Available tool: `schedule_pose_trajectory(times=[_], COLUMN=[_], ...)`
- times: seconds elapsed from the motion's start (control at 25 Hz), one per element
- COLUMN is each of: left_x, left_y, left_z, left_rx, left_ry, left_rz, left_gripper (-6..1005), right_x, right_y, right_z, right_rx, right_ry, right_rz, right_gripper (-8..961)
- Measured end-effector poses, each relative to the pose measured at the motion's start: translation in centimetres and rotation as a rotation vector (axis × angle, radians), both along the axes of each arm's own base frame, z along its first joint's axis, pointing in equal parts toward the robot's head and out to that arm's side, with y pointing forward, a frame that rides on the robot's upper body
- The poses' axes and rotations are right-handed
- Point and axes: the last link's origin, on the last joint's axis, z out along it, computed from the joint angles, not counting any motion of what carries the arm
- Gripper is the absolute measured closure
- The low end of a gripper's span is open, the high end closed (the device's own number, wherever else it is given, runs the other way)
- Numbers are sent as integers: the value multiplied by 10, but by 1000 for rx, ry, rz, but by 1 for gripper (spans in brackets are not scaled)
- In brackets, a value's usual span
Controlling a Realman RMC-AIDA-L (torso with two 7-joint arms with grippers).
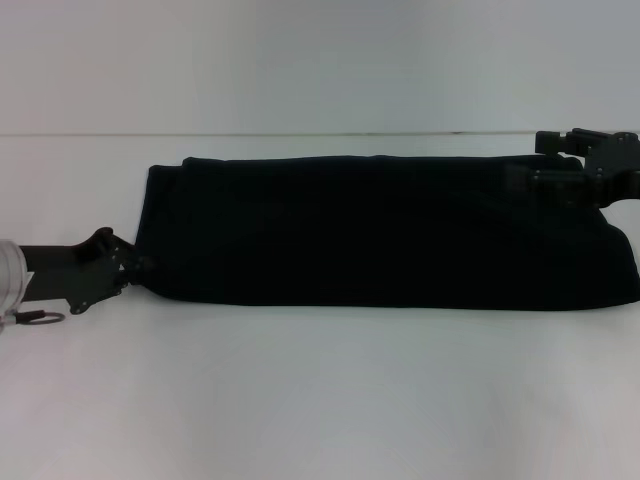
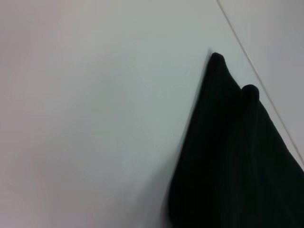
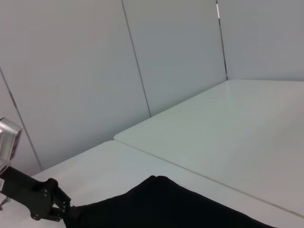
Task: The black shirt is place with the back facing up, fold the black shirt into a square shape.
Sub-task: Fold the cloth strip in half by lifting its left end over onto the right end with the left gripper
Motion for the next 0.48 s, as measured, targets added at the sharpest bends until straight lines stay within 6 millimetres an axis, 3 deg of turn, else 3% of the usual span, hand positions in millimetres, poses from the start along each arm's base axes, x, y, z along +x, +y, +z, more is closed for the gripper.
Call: schedule_pose_trajectory(times=[0.24,0.36,0.48], left_x=[-1,-1,-2], left_y=[-2,-3,-6], left_z=[-1,-1,0], left_rx=[-5,-12,-14], left_ry=[3,9,17], left_rz=[-7,-29,-56], left_gripper=[795,971,966], right_x=[0,0,-1], right_y=[0,0,0], right_z=[-1,-2,-3], right_rx=[-2,-2,1], right_ry=[2,3,17], right_rz=[-2,-4,-4], right_gripper=[27,27,27])
